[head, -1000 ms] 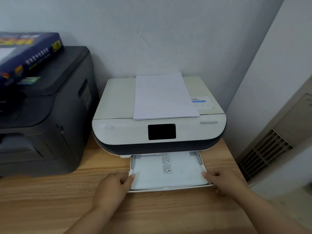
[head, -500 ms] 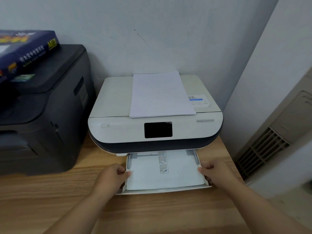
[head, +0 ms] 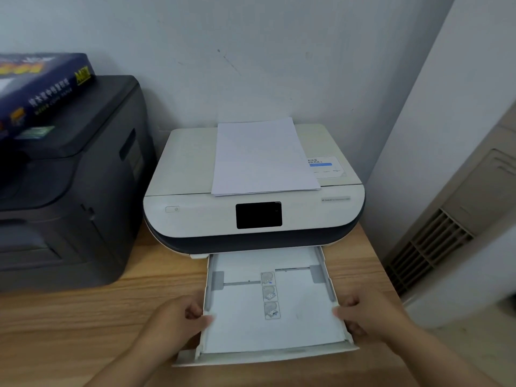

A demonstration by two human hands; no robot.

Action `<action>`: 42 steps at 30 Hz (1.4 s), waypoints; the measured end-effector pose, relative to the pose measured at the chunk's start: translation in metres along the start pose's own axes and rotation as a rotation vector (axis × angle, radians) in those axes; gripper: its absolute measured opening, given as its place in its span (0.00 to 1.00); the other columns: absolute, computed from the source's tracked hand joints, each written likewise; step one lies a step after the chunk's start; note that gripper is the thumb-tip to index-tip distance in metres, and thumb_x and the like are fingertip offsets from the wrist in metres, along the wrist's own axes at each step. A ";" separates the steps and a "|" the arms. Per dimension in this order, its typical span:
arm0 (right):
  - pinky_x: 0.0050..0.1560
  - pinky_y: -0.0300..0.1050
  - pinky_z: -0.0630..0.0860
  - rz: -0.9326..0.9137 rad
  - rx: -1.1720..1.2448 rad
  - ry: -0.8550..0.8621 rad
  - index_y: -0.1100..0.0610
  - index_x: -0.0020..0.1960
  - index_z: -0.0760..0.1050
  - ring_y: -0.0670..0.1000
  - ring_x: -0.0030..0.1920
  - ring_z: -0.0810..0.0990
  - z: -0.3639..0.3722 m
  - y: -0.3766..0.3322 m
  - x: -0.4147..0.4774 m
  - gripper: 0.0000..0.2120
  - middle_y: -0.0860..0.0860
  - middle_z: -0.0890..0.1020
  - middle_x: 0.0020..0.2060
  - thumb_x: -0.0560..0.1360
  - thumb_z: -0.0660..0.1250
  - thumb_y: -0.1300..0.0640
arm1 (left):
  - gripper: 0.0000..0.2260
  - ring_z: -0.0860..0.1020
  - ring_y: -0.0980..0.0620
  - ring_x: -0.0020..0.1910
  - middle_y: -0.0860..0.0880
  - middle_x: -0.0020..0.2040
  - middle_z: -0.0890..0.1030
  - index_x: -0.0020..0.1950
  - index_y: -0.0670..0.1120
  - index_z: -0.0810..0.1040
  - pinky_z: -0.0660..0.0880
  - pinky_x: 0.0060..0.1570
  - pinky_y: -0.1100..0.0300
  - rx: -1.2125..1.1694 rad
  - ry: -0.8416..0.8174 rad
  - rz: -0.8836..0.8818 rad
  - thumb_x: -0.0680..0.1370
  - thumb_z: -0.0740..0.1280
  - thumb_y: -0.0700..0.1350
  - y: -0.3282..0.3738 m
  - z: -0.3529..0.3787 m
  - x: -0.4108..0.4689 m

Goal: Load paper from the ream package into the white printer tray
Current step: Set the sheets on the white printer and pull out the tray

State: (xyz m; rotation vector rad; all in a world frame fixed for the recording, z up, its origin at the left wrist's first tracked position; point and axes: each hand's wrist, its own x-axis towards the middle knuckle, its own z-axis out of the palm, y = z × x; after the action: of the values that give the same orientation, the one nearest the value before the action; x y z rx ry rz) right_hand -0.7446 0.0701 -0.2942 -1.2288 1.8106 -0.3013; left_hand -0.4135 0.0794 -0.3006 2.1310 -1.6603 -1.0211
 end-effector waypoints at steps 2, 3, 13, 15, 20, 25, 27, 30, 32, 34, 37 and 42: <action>0.23 0.32 0.63 -0.010 -0.001 -0.010 0.58 0.28 0.66 0.43 0.17 0.66 0.001 0.002 -0.006 0.17 0.54 0.71 0.23 0.71 0.69 0.63 | 0.09 0.73 0.58 0.32 0.53 0.31 0.77 0.34 0.50 0.76 0.67 0.32 0.65 0.017 -0.016 0.000 0.70 0.73 0.51 0.000 0.000 -0.004; 0.23 0.33 0.64 -0.011 -0.001 -0.002 0.58 0.28 0.67 0.43 0.18 0.67 0.002 0.002 -0.009 0.17 0.54 0.72 0.23 0.71 0.70 0.62 | 0.08 0.73 0.59 0.32 0.53 0.31 0.77 0.35 0.50 0.77 0.66 0.32 0.65 0.024 -0.016 0.006 0.70 0.73 0.51 0.000 0.000 -0.007; 0.27 0.34 0.68 0.035 -0.070 -0.024 0.57 0.32 0.70 0.45 0.25 0.73 0.000 0.001 -0.020 0.12 0.53 0.76 0.28 0.70 0.71 0.58 | 0.08 0.74 0.57 0.35 0.53 0.35 0.79 0.38 0.49 0.78 0.68 0.33 0.65 0.026 -0.034 0.002 0.70 0.72 0.52 -0.004 0.000 -0.018; 0.29 0.35 0.71 0.070 -0.070 -0.047 0.57 0.31 0.71 0.46 0.27 0.75 -0.001 0.000 -0.020 0.12 0.52 0.78 0.27 0.70 0.71 0.59 | 0.08 0.74 0.57 0.33 0.53 0.34 0.78 0.36 0.49 0.77 0.67 0.33 0.63 0.013 -0.047 -0.004 0.70 0.73 0.51 -0.003 0.000 -0.020; 0.29 0.36 0.72 0.105 -0.093 -0.108 0.57 0.32 0.71 0.48 0.29 0.76 -0.003 -0.003 -0.022 0.11 0.53 0.79 0.30 0.70 0.72 0.60 | 0.09 0.73 0.56 0.34 0.53 0.34 0.77 0.37 0.48 0.77 0.66 0.33 0.62 0.032 -0.068 -0.021 0.70 0.72 0.51 -0.002 -0.001 -0.026; 0.31 0.38 0.73 0.119 -0.067 -0.121 0.59 0.34 0.73 0.49 0.30 0.75 -0.004 -0.003 -0.027 0.10 0.54 0.78 0.30 0.71 0.71 0.60 | 0.09 0.73 0.55 0.34 0.51 0.36 0.77 0.36 0.48 0.76 0.67 0.33 0.62 0.014 -0.059 -0.041 0.72 0.71 0.49 0.003 0.002 -0.036; 0.31 0.39 0.73 0.117 -0.081 -0.121 0.60 0.35 0.73 0.50 0.31 0.75 -0.005 -0.004 -0.028 0.09 0.55 0.78 0.31 0.71 0.71 0.60 | 0.09 0.72 0.54 0.34 0.50 0.36 0.77 0.35 0.48 0.75 0.67 0.34 0.61 0.011 -0.054 -0.048 0.73 0.70 0.49 0.006 0.002 -0.038; 0.30 0.39 0.72 0.122 -0.076 -0.128 0.60 0.35 0.74 0.50 0.30 0.74 -0.005 -0.003 -0.027 0.08 0.55 0.78 0.31 0.71 0.70 0.61 | 0.11 0.71 0.52 0.33 0.48 0.35 0.75 0.33 0.47 0.74 0.66 0.35 0.60 0.013 -0.048 -0.043 0.73 0.70 0.48 0.007 0.003 -0.040; 0.28 0.39 0.71 0.132 -0.059 -0.137 0.61 0.35 0.74 0.50 0.28 0.73 -0.006 -0.003 -0.028 0.08 0.56 0.76 0.30 0.72 0.69 0.62 | 0.11 0.72 0.52 0.34 0.49 0.35 0.76 0.33 0.47 0.74 0.67 0.35 0.60 0.009 -0.042 -0.048 0.73 0.70 0.47 0.006 0.005 -0.041; 0.26 0.38 0.70 0.141 -0.049 -0.152 0.62 0.37 0.74 0.50 0.27 0.72 -0.006 -0.003 -0.030 0.07 0.56 0.76 0.29 0.72 0.69 0.63 | 0.09 0.73 0.53 0.34 0.51 0.35 0.76 0.34 0.48 0.74 0.68 0.34 0.60 0.028 -0.032 -0.047 0.73 0.70 0.48 0.007 0.006 -0.041; 0.24 0.37 0.69 0.150 -0.056 -0.166 0.62 0.36 0.74 0.50 0.27 0.72 -0.007 -0.003 -0.032 0.08 0.56 0.76 0.29 0.73 0.69 0.63 | 0.09 0.72 0.54 0.33 0.50 0.36 0.76 0.36 0.47 0.75 0.67 0.33 0.61 0.093 -0.036 -0.032 0.74 0.69 0.49 0.009 0.006 -0.040; 0.29 0.39 0.71 0.096 0.008 -0.074 0.61 0.37 0.74 0.50 0.29 0.74 -0.007 -0.002 -0.029 0.11 0.55 0.78 0.31 0.73 0.70 0.55 | 0.10 0.73 0.53 0.36 0.49 0.38 0.78 0.39 0.46 0.77 0.67 0.35 0.59 0.026 -0.012 -0.074 0.73 0.69 0.51 0.009 0.005 -0.034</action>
State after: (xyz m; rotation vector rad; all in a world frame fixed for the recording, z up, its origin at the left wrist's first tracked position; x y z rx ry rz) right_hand -0.7457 0.0919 -0.2737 -1.1286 1.7969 -0.2065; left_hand -0.4269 0.1085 -0.2860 2.2221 -1.6201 -1.0398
